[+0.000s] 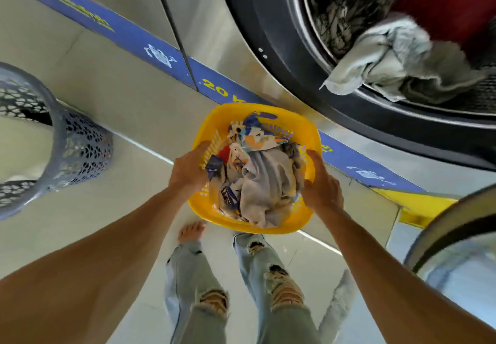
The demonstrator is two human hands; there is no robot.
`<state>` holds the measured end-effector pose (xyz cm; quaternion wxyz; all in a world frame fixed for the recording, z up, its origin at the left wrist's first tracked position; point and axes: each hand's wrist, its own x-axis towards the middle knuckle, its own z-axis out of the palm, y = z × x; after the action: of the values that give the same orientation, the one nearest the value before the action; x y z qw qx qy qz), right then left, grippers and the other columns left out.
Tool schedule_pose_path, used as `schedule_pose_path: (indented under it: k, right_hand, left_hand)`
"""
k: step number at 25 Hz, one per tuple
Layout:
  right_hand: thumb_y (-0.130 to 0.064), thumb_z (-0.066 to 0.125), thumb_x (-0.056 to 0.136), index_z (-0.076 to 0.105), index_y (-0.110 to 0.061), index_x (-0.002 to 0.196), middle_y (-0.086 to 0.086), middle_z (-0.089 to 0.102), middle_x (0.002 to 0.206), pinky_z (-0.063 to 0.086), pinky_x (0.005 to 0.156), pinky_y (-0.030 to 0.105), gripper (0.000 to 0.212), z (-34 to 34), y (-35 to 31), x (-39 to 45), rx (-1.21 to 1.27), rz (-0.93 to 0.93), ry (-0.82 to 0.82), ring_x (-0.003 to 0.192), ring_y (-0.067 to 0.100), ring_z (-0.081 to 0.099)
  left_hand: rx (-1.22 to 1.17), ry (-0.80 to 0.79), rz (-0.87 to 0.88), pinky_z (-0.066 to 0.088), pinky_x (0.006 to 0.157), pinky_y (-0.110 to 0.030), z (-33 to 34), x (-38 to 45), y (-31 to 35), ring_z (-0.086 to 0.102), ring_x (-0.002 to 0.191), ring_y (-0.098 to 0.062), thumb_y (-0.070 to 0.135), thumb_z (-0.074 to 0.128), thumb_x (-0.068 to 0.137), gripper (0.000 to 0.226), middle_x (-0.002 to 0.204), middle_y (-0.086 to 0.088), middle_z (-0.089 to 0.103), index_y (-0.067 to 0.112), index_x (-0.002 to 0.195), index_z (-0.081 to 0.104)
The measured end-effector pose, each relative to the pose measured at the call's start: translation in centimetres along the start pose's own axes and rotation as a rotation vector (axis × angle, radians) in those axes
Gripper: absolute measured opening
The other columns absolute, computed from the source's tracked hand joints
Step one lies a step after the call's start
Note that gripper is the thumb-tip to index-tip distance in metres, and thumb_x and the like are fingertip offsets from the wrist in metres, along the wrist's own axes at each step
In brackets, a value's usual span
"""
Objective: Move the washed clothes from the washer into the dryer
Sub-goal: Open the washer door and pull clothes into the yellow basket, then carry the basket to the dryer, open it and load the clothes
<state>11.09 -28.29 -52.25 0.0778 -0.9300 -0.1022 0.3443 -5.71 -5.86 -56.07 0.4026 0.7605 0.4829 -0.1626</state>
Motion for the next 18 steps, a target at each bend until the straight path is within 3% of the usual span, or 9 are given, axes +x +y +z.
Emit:
schedule_pose_path:
  k: [4, 7, 10, 15, 18]
  right_hand:
    - [-0.037, 0.047, 0.099, 0.016, -0.05, 0.152, 0.018, 0.065, 0.122, 0.049, 0.084, 0.043, 0.063, -5.0, 0.4, -11.2, 0.021, 0.126, 0.025, 0.11, 0.04, 0.062]
    - [-0.043, 0.047, 0.096, 0.013, -0.05, 0.153, 0.019, 0.065, 0.125, 0.049, 0.086, 0.043, 0.067, -5.4, 1.4, -20.0, 0.133, 0.213, 0.075, 0.113, 0.04, 0.062]
    - [-0.046, 0.044, 0.096, 0.01, -0.048, 0.154, 0.022, 0.063, 0.128, 0.049, 0.088, 0.046, 0.067, -5.1, 1.5, -26.6, 0.237, 0.254, 0.134, 0.114, 0.042, 0.061]
    - [-0.034, 0.044, 0.097, 0.005, -0.046, 0.155, 0.021, 0.062, 0.127, 0.049, 0.086, 0.045, 0.071, -3.5, 2.1, -35.2, 0.358, 0.319, 0.241, 0.114, 0.041, 0.061]
    - [-0.032, 0.045, 0.096, 0.004, -0.045, 0.155, 0.02, 0.064, 0.12, 0.051, 0.082, 0.044, 0.073, -1.9, 3.5, -40.3, 0.395, 0.394, 0.311, 0.106, 0.039, 0.064]
  left_hand:
    - [0.081, -0.129, 0.136, 0.04, 0.104, -0.036, -4.5, -8.0, 1.6, 0.048, 0.131, -0.037, -0.004, 0.053, 0.082, 0.081, 0.147, -0.014, 0.048, 0.035, 0.15, 0.031]
    - [0.211, -0.182, 0.337, 0.046, 0.091, -0.039, -9.0, -12.8, 3.4, 0.055, 0.12, -0.042, -0.005, 0.051, 0.081, 0.084, 0.14, -0.02, 0.053, 0.035, 0.151, 0.027]
    - [0.339, -0.249, 0.441, 0.04, 0.078, -0.029, -12.5, -15.8, 4.6, 0.055, 0.119, -0.041, -0.003, 0.055, 0.081, 0.087, 0.143, -0.019, 0.05, 0.035, 0.152, 0.023]
    - [0.549, -0.347, 0.594, 0.044, 0.079, -0.028, -15.0, -19.6, 7.0, 0.057, 0.119, -0.035, 0.014, 0.06, 0.077, 0.086, 0.146, -0.01, 0.049, 0.042, 0.15, 0.025]
    - [0.625, -0.434, 0.742, 0.053, 0.088, -0.032, -13.6, -20.7, 7.4, 0.06, 0.118, -0.026, 0.022, 0.057, 0.069, 0.088, 0.146, -0.005, 0.051, 0.059, 0.142, 0.025]
